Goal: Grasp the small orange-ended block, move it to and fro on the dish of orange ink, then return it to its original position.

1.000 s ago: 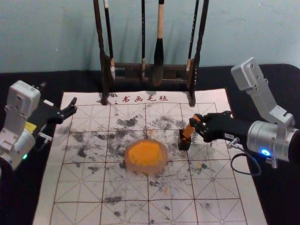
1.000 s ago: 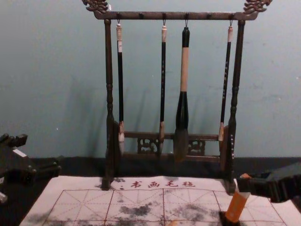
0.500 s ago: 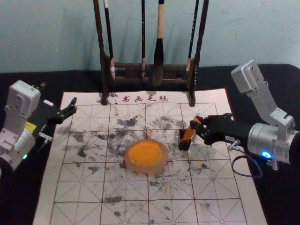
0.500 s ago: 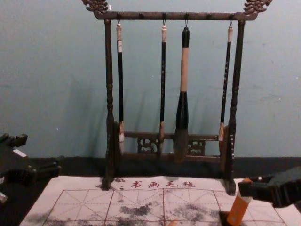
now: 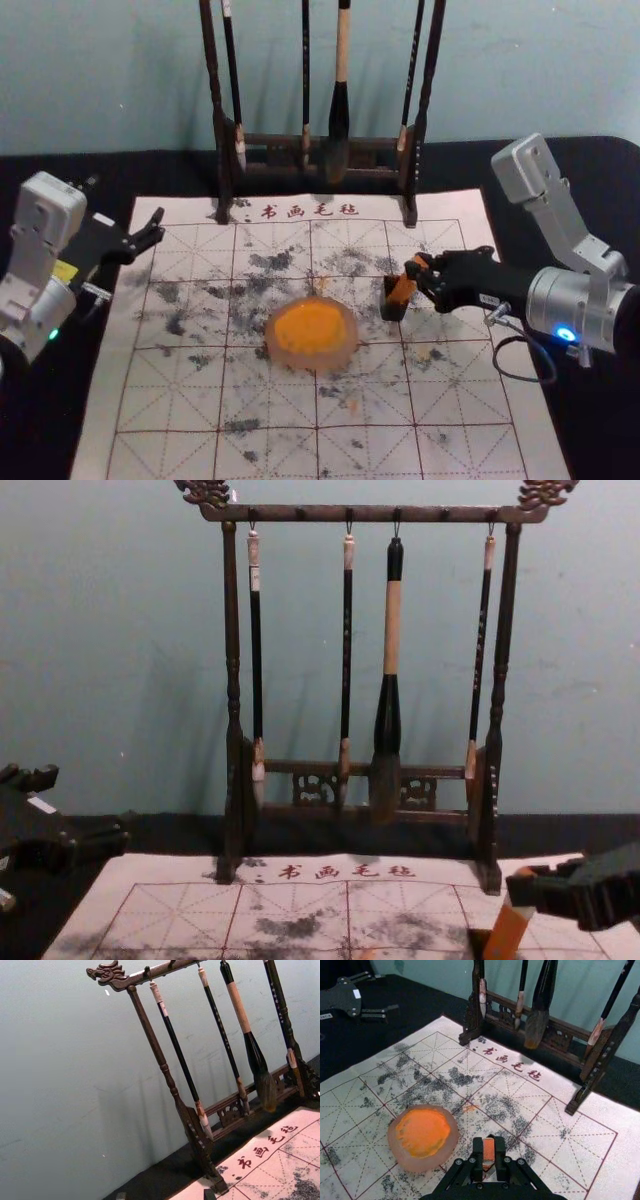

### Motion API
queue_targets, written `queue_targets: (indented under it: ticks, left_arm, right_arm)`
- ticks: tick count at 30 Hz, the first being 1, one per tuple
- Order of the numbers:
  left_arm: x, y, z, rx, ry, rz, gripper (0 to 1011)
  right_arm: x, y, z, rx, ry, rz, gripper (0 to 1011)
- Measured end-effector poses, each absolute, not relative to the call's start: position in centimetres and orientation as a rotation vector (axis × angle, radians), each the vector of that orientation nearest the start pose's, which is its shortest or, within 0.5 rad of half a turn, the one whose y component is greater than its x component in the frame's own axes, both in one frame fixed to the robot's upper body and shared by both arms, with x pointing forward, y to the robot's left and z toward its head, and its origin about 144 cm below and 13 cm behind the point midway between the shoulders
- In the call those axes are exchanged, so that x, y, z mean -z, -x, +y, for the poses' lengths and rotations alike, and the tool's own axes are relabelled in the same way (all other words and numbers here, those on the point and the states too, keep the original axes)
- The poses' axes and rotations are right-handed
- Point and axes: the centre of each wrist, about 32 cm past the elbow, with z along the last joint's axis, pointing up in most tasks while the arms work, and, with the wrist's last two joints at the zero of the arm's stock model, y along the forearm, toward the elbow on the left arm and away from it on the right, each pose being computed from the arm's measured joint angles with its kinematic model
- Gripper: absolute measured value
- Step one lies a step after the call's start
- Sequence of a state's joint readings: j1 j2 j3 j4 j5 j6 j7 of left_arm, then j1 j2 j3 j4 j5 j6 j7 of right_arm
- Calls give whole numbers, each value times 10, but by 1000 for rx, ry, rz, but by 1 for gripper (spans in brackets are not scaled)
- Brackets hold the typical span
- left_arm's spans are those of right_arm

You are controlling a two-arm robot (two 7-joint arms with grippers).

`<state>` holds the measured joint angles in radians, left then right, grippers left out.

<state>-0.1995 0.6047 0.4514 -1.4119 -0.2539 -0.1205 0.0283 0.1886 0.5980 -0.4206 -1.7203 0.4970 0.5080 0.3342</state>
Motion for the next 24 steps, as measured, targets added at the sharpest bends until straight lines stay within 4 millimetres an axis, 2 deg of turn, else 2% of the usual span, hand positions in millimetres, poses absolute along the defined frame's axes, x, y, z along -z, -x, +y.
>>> queue_targets:
  ticks: [24]
  left_arm:
    - [-1140,-489,310,-1248,-305,-285,1001]
  right_arm:
    - [-1199,-479,-249,836,453,216,138]
